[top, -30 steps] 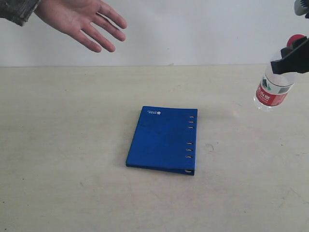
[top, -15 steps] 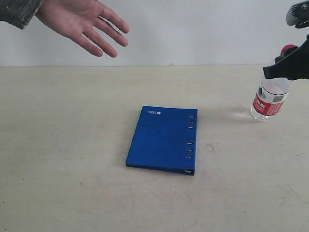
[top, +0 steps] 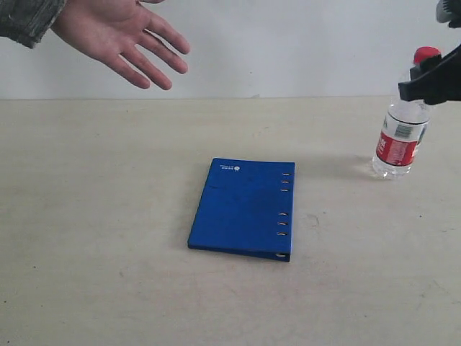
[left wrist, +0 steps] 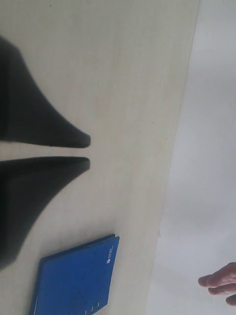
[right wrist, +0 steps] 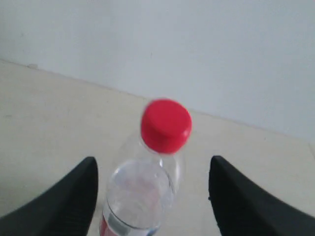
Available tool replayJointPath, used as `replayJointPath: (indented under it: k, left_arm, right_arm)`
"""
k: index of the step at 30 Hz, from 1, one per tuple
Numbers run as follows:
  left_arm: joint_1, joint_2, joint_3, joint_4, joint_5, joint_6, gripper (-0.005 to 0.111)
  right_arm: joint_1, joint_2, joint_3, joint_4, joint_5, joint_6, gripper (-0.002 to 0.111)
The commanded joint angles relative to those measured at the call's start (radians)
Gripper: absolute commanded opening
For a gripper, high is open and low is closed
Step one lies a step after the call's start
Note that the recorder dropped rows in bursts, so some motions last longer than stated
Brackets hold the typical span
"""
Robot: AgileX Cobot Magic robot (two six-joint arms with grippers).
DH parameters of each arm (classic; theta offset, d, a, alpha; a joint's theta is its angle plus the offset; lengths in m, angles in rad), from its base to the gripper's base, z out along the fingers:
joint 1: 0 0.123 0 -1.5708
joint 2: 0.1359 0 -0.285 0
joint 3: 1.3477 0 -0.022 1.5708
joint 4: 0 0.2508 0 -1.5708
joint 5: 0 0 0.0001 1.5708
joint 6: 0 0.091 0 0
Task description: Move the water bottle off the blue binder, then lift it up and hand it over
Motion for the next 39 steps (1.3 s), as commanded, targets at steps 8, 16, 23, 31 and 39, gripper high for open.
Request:
replayJointPath:
  k: [8,16,23,31,39]
  left_arm:
    - [-0.008,-0.002,0.003,-0.004,-0.009,0.004,0.007]
    - [-0.008,-0.002,0.003,-0.004,-0.009,0.004,0.007]
    - [-0.008,-0.002,0.003,0.018,-0.009,0.082,0.007]
    - [-0.008,-0.002,0.003,0.227,-0.009,0.210,0.007]
    - [-0.008,-0.002,0.003,0.656,-0.038,0.243,0.007]
  right_arm:
    - [0.009,-0.372,0.000,-0.004,0.049,0.024,0.059]
    - [0.214,-0.400,0.021,0.016,0.822,0.051,0.059]
    - [0.366,-0.306,0.181,0.027,0.774,0.039,0.059]
    - [0.370,-0.205,0.239,0.495,0.628,0.012,0.059]
    - [0.370,-0.158,0.239,0.543,0.460,-0.003,0.059]
